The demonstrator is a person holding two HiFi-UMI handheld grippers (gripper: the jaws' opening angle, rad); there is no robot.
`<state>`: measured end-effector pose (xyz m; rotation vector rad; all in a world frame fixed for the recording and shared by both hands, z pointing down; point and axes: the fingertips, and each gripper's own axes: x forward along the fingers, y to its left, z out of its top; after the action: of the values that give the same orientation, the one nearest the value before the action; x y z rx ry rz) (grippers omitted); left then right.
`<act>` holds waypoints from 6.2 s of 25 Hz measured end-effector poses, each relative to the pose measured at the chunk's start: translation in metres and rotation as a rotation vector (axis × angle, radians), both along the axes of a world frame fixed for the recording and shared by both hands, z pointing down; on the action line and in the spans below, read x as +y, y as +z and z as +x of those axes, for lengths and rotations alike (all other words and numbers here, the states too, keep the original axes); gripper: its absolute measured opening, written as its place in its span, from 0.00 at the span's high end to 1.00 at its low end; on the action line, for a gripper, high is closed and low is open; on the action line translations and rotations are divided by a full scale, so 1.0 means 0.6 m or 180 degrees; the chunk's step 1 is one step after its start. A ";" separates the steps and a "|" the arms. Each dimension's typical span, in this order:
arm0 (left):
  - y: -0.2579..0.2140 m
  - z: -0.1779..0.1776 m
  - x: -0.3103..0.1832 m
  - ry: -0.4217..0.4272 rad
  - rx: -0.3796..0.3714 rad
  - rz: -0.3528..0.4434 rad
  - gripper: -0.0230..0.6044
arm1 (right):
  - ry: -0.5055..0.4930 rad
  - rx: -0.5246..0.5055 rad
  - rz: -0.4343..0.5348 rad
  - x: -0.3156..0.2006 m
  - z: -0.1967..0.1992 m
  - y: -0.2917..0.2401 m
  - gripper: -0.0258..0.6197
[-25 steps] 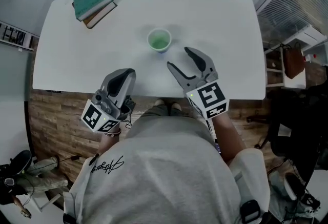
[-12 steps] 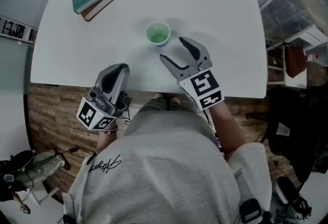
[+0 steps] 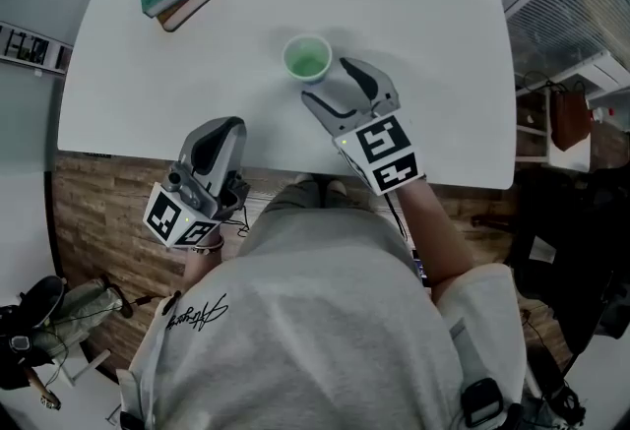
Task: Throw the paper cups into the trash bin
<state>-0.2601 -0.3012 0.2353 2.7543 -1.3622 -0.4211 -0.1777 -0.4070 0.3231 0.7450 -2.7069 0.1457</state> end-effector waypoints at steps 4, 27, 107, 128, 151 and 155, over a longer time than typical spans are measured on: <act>-0.004 -0.006 0.006 -0.0011 0.0018 0.0017 0.96 | 0.0006 0.0042 -0.0059 -0.007 -0.008 0.003 0.50; -0.010 -0.050 0.035 -0.0278 0.0072 0.0066 0.96 | 0.0023 0.0156 -0.0222 -0.039 -0.053 0.023 0.49; 0.000 0.040 -0.045 0.1959 -0.0102 0.0217 0.96 | 0.1890 -0.0227 0.0513 0.088 0.063 -0.100 0.49; -0.046 0.225 0.076 0.2983 -0.0115 0.0496 0.96 | 0.2891 -0.0236 0.0610 0.274 0.250 -0.124 0.49; -0.040 0.478 0.388 0.4200 -0.0005 0.0484 0.96 | 0.4032 -0.0065 0.0557 0.639 0.458 -0.124 0.49; -0.032 0.510 0.432 0.4352 -0.0022 0.0466 0.96 | 0.4167 -0.0051 0.0534 0.689 0.484 -0.120 0.49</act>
<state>0.0459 -0.0420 0.2161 2.9574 0.7049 -0.3652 0.1130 0.0062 0.2512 2.3946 -1.7937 0.2054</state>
